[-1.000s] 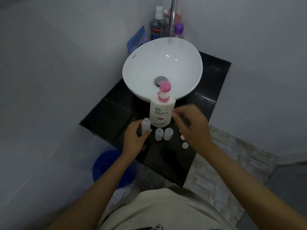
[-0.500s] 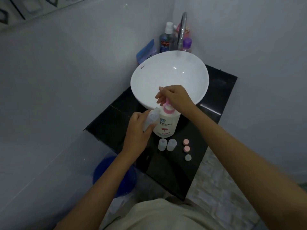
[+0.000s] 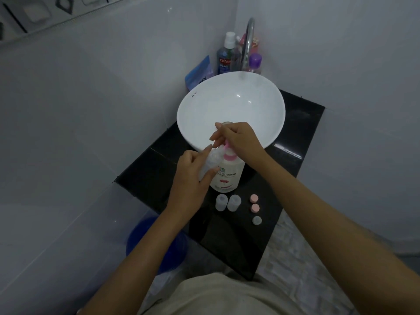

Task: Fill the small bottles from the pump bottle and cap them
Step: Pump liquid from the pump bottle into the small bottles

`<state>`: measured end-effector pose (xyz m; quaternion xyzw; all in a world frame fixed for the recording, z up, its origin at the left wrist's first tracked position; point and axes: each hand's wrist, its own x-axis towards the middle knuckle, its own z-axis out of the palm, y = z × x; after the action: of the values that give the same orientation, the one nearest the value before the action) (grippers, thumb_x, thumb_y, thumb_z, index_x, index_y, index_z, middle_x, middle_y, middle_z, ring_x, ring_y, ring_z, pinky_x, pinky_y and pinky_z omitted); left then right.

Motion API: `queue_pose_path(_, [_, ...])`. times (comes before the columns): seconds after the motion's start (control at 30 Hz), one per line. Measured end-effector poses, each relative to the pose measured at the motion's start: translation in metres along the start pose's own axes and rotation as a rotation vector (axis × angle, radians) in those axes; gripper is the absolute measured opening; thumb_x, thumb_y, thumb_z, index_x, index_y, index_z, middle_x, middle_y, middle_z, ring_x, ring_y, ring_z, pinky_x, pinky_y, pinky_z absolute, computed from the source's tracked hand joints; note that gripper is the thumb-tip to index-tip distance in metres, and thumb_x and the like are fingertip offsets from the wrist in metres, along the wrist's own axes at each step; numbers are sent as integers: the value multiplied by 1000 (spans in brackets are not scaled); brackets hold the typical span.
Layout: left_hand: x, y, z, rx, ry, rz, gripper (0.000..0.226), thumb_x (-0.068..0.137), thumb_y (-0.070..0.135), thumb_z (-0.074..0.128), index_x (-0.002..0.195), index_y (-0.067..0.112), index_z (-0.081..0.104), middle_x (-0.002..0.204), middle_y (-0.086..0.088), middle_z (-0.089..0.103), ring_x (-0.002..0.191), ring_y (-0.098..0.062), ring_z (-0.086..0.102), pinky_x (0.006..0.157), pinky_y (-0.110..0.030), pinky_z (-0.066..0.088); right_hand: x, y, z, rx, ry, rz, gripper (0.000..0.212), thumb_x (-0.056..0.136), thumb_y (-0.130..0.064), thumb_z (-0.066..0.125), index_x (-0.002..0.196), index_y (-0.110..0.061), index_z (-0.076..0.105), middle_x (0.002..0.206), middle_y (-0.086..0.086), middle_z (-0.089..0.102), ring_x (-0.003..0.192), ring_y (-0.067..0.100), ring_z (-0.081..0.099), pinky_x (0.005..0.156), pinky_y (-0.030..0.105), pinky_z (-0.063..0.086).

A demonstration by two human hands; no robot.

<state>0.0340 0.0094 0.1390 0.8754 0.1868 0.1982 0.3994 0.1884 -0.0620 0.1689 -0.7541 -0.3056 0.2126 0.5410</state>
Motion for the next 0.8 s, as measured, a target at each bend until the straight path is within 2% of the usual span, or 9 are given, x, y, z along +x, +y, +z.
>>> queue_pose_path(0.13, [1,2,-1,-14,-29,13,60,90,25,59,144,29,32,99,-3,43,92,-14,44,78,-18,38,1,-6,-7,113,-82,52,44,95,-36,49,81,-2,73,73,14,71,70,18,67,77,30,53])
queue_pose_path(0.27, [2,1,-2,-120,-12,-38,55,87,25,63,138,25,44,106,-2,52,97,-14,51,82,-22,44,1,0,-2,89,-60,52,45,98,-25,43,81,5,72,66,7,69,64,8,64,72,16,51])
queue_pose_path(0.33, [2,1,-2,-226,18,-89,43,84,27,67,125,27,55,109,4,59,100,-7,55,82,-20,46,2,3,0,91,-43,63,47,99,-26,41,82,5,72,67,8,70,65,9,65,71,13,51])
queue_pose_path(0.43, [1,-3,-1,-306,30,-125,33,81,29,70,113,27,60,107,7,63,99,-6,58,78,-17,49,3,8,2,64,-26,73,47,99,-28,40,81,0,73,70,9,71,68,9,65,70,12,50])
queue_pose_path(0.53, [0,-8,0,-336,15,-138,35,81,36,67,114,26,62,108,5,63,103,-10,59,83,-26,51,2,13,5,26,-22,112,47,99,-31,39,81,-4,73,77,11,73,61,-5,59,59,7,46])
queue_pose_path(0.6, [0,-9,0,-342,4,-149,37,81,41,64,116,27,63,106,4,63,103,-12,59,84,-28,51,0,17,6,9,-24,115,47,99,-30,38,81,-3,73,80,14,73,58,-7,57,57,5,43])
queue_pose_path(0.8, [2,-4,-2,-391,18,-194,42,81,47,65,118,26,63,109,1,62,104,-12,60,91,-39,53,1,5,1,45,-41,105,44,98,-29,41,87,-2,74,77,9,71,67,-1,63,66,8,46])
